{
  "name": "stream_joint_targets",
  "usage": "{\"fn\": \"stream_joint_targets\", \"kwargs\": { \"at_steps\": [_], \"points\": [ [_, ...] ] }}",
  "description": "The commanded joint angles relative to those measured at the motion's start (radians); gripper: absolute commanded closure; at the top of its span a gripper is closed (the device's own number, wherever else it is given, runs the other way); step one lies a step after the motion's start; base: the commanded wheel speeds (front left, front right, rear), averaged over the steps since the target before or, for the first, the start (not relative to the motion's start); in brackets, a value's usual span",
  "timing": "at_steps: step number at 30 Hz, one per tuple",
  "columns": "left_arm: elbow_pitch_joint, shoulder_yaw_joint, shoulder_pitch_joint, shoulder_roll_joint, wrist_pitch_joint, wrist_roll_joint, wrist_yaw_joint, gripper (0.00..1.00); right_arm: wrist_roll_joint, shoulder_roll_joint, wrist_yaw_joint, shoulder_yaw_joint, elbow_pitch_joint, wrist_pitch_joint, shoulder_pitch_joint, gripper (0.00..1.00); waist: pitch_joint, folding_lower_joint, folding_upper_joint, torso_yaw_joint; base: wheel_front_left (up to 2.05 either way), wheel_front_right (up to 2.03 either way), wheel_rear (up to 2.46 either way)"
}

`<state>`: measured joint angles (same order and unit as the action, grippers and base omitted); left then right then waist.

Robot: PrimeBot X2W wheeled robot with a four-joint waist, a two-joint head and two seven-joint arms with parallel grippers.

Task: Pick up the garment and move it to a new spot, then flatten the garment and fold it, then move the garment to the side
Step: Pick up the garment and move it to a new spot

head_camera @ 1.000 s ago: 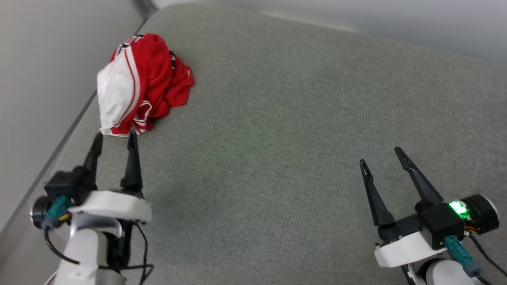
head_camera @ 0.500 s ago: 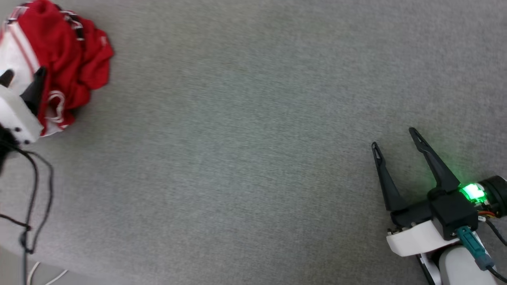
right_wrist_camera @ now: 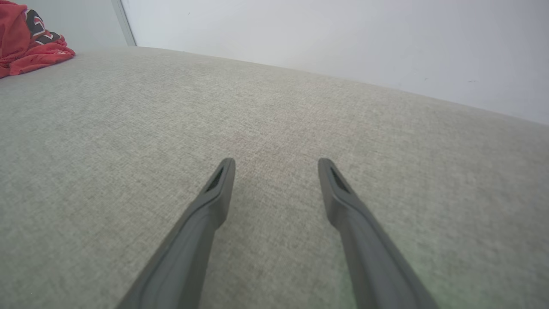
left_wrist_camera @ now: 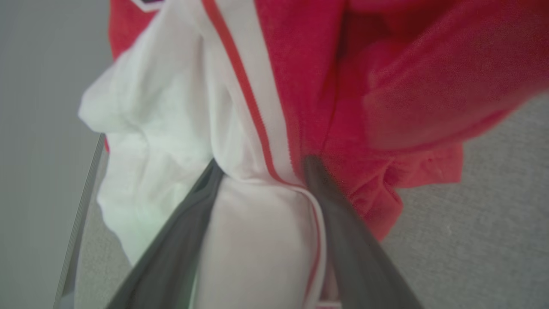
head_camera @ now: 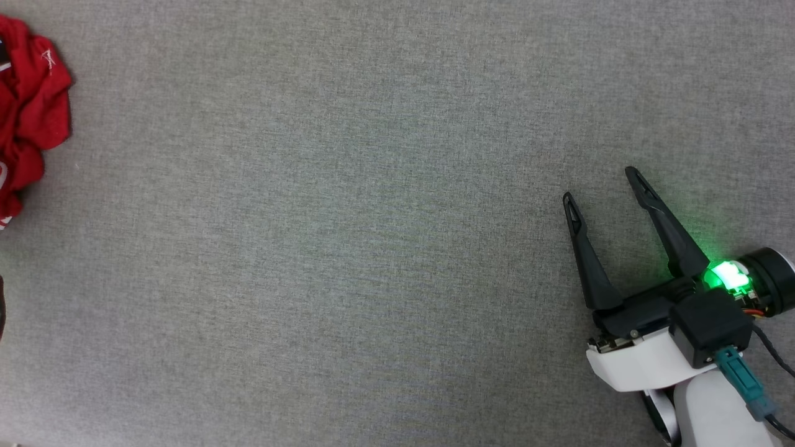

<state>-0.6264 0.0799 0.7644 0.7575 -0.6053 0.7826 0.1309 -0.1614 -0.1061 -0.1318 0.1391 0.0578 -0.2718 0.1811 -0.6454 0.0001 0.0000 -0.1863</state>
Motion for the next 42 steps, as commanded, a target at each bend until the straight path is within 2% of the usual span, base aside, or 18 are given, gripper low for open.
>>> {"fn": "stream_joint_targets", "kwargs": {
  "at_steps": [1,8,13,19,25,30,36,42],
  "points": [
    [-0.011,0.0,0.01,0.005,0.014,0.001,-0.001,1.0,-0.007,-0.012,0.002,-0.016,-0.05,0.013,-0.006,0.0,0.001,-0.0001,0.0,0.0,0.0,0.0,0.0],
    [-0.028,0.033,0.01,0.022,0.084,0.014,-0.001,1.0,0.001,-0.001,0.002,-0.005,-0.066,0.012,0.003,0.0,0.058,-0.0001,0.0,-0.004,0.0,0.0,0.0],
    [0.022,0.07,-0.002,0.049,0.161,0.014,-0.001,1.0,0.016,0.013,0.001,-0.007,-0.083,0.009,-0.005,0.0,0.145,-0.0001,0.0,-0.002,0.0,0.0,0.0],
    [0.163,0.13,-0.033,0.07,0.24,0.043,-0.001,1.0,0.038,0.037,0.001,-0.023,-0.105,0.006,-0.032,0.0,0.268,-0.0001,0.0,0.01,0.0,0.0,0.0],
    [0.376,0.229,-0.099,0.089,0.219,0.107,-0.001,1.0,0.057,0.053,0.001,-0.044,-0.119,0.006,-0.063,0.0,0.371,-0.0001,0.0,0.031,0.0,0.0,0.0],
    [0.502,0.284,-0.131,0.016,0.218,0.139,-0.003,1.0,0.068,0.057,0.001,-0.052,-0.128,0.006,-0.085,0.0,0.439,-0.0001,0.0,0.057,0.0,0.0,0.0],
    [0.592,0.372,-0.122,-0.149,0.248,0.125,-0.027,1.0,0.09,0.057,0.001,-0.044,-0.129,0.006,-0.1,0.0,0.484,-0.0001,0.0,0.107,0.0,0.0,0.0],
    [0.596,0.449,-0.096,-0.336,0.317,0.117,-0.043,1.0,0.106,0.057,0.001,-0.048,-0.116,0.006,-0.097,0.0,0.493,-0.0001,0.0,0.186,0.0,0.0,0.0]
  ]
}}
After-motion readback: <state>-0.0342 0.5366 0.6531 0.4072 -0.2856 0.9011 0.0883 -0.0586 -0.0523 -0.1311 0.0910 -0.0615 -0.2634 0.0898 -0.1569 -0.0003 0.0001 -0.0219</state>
